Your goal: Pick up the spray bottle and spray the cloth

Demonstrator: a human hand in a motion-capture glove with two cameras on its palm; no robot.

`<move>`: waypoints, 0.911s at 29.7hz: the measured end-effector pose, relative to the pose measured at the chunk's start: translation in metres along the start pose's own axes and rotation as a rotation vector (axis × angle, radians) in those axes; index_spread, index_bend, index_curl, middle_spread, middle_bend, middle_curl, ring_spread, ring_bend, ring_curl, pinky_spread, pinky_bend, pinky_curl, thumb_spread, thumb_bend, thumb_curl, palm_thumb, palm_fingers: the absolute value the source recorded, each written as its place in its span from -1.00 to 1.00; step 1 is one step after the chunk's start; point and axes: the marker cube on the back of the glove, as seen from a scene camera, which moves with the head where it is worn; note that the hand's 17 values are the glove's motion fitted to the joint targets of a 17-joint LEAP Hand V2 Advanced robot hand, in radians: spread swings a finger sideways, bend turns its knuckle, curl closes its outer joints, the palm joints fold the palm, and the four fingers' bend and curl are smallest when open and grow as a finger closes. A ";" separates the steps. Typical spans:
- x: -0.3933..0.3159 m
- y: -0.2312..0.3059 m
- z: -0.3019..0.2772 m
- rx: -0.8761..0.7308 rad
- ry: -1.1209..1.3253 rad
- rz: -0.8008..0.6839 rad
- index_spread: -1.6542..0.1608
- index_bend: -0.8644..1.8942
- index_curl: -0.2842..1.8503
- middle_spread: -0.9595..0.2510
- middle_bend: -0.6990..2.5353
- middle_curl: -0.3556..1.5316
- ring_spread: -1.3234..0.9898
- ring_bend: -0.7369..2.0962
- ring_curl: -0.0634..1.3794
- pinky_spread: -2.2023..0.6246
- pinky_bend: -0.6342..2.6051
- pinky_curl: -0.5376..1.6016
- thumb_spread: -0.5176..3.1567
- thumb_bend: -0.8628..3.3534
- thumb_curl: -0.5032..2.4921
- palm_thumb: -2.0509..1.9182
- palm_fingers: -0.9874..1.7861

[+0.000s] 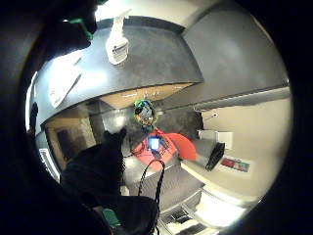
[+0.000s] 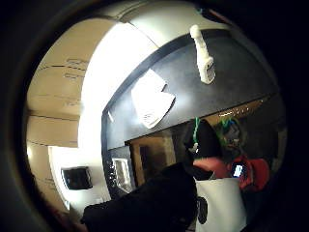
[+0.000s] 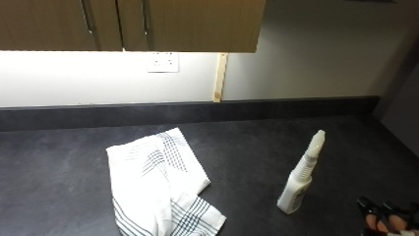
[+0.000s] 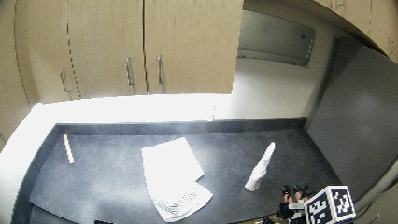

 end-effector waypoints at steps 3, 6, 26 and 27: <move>0.002 -0.009 -0.005 0.037 -0.011 -0.015 0.56 -0.28 -0.68 0.68 -0.48 -0.58 0.20 -0.24 -0.77 0.59 -0.19 -0.32 -0.47 -0.42 -0.55 0.33 0.05; -0.001 -0.029 -0.019 0.063 0.000 -0.064 0.51 -0.28 -0.64 0.70 -0.48 -0.56 0.22 -0.22 -0.70 0.60 -0.16 -0.27 -0.39 -0.42 -0.53 0.34 0.03; -0.090 -0.096 -0.083 0.180 0.076 -0.375 0.41 -0.26 -0.56 0.74 -0.46 -0.44 0.24 -0.18 -0.56 0.62 -0.11 -0.20 -0.19 -0.48 -0.42 0.37 -0.03; -0.090 -0.097 -0.082 0.177 0.077 -0.375 0.41 -0.26 -0.55 0.74 -0.46 -0.44 0.24 -0.18 -0.56 0.62 -0.11 -0.20 -0.19 -0.49 -0.41 0.37 -0.03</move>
